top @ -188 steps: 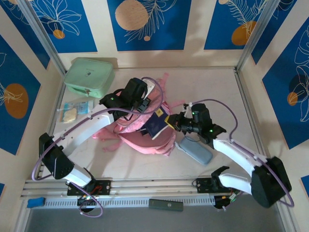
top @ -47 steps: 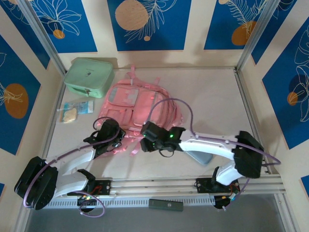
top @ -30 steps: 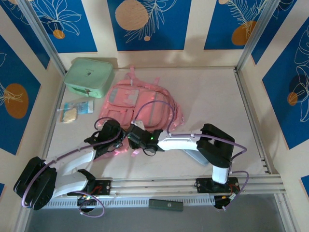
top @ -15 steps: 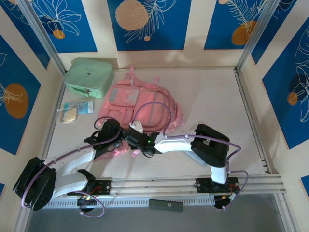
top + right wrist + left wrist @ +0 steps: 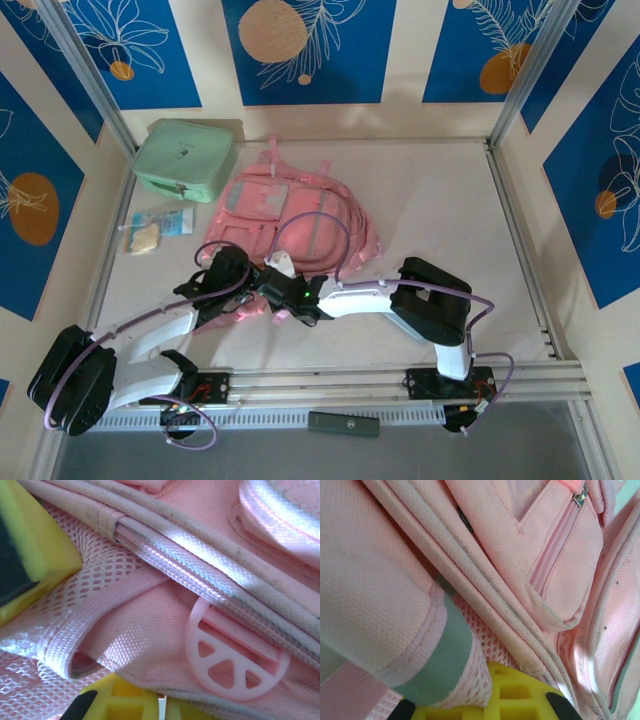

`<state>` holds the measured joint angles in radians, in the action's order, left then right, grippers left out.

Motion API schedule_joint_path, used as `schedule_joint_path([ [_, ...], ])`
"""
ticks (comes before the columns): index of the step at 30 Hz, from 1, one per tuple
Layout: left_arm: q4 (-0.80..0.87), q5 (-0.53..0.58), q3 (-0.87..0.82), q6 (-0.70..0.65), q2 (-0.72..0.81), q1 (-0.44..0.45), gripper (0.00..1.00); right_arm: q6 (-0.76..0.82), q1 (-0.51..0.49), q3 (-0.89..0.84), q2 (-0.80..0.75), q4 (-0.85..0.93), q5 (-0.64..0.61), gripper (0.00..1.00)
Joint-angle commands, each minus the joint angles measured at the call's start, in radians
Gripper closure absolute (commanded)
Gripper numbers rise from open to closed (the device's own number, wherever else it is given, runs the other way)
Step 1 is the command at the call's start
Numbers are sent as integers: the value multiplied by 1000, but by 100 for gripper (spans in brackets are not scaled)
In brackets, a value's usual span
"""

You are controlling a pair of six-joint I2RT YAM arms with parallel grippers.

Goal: Pack books, pencil case, and school supplies into a backpack

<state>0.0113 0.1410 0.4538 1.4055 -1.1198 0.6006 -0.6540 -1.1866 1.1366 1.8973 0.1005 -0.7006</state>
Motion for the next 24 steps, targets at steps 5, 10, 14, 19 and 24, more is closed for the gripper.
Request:
schedule_joint_path([
  [5, -24, -23, 49, -36, 35, 10, 100, -57, -5, -23, -118, 163, -43, 100],
  [10, -5, -51, 63, -63, 32, -34, 100, -141, 0, -76, -201, 319, -26, 100],
  [14, 4, -82, 61, -79, 34, -76, 100, -145, 26, -148, -274, 355, 36, 100],
  [19, 5, -149, 53, -111, 44, -140, 100, -50, 80, -279, -394, 277, 189, 100],
  [24, -19, -168, 48, -113, 41, -145, 100, 27, 170, -329, -388, 137, 342, 100],
])
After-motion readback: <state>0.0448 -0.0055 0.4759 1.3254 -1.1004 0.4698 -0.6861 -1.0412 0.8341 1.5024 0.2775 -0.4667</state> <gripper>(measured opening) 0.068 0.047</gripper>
